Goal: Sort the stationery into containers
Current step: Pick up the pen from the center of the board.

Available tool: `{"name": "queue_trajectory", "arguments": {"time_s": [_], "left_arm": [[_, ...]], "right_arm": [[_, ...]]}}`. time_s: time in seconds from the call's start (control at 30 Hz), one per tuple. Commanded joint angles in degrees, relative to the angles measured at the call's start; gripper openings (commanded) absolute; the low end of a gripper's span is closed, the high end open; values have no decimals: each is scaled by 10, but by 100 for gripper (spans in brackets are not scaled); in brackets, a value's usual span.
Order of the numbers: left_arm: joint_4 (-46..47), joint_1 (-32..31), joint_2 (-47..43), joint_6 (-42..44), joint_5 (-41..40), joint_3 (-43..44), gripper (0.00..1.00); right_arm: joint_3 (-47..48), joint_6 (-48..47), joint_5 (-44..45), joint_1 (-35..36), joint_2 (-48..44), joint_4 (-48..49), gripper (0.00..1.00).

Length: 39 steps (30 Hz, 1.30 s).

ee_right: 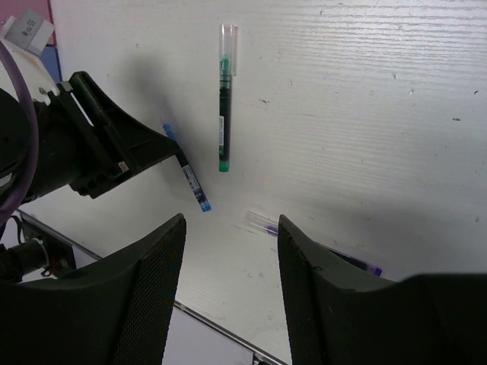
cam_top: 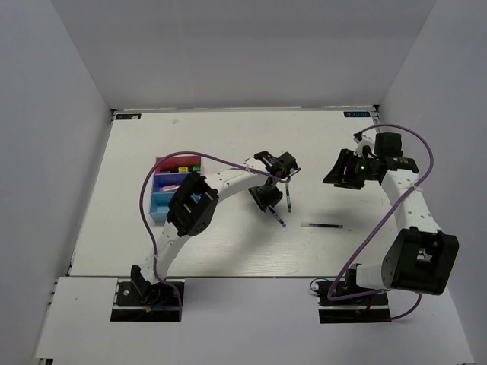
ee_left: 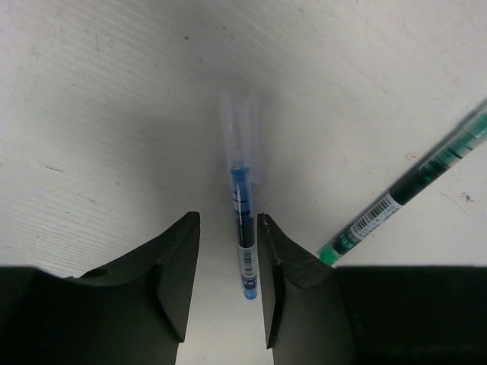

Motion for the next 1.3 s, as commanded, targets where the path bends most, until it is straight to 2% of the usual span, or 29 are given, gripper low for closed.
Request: {"name": "queue_trajectory", "arguments": {"time_s": [0.0, 0.2, 0.37, 0.63, 0.7, 0.8, 0.83, 0.87, 0.97, 1.0, 1.03, 1.1, 1.23, 1.27], "left_arm": [[-21, 2, 5, -13, 2, 17, 47], [-42, 2, 31, -11, 10, 32, 44], [-30, 2, 37, -18, 14, 9, 41], [14, 1, 3, -21, 12, -97, 2], [27, -1, -12, -3, 13, -116, 0], [24, -12, -40, 65, -10, -99, 0], [23, -14, -48, 84, -20, -89, 0], [18, -19, -67, 156, -30, -84, 0], [-27, -23, -113, 246, -52, -51, 0], [-37, -23, -134, 294, -56, -45, 0], [-48, -23, -162, 336, -73, -50, 0], [-62, -20, -216, 419, -76, -76, 0], [-118, 2, -298, 462, -157, -129, 0], [-112, 28, -316, 465, -161, -157, 0]], "right_arm": [[-3, 9, -35, -14, -19, 2, 55], [-5, 12, -57, -30, -28, 0, 55], [-9, 16, -73, -42, -35, 0, 55], [-13, 9, -97, -54, -37, -2, 55], [-15, -4, -102, -53, -40, -4, 62], [-20, -76, -196, -53, -44, -19, 77], [-21, -92, -240, -53, -41, -30, 77], [-23, -139, -279, -54, -38, -46, 77], [-18, -186, -333, -52, -29, -79, 55], [-13, -200, -336, -51, -18, -90, 38], [-11, -209, -337, -51, -15, -93, 32], [-5, -226, -344, -51, 0, -108, 23], [-4, -237, -350, -50, 13, -111, 23], [-4, -236, -347, -50, 14, -105, 23]]}}
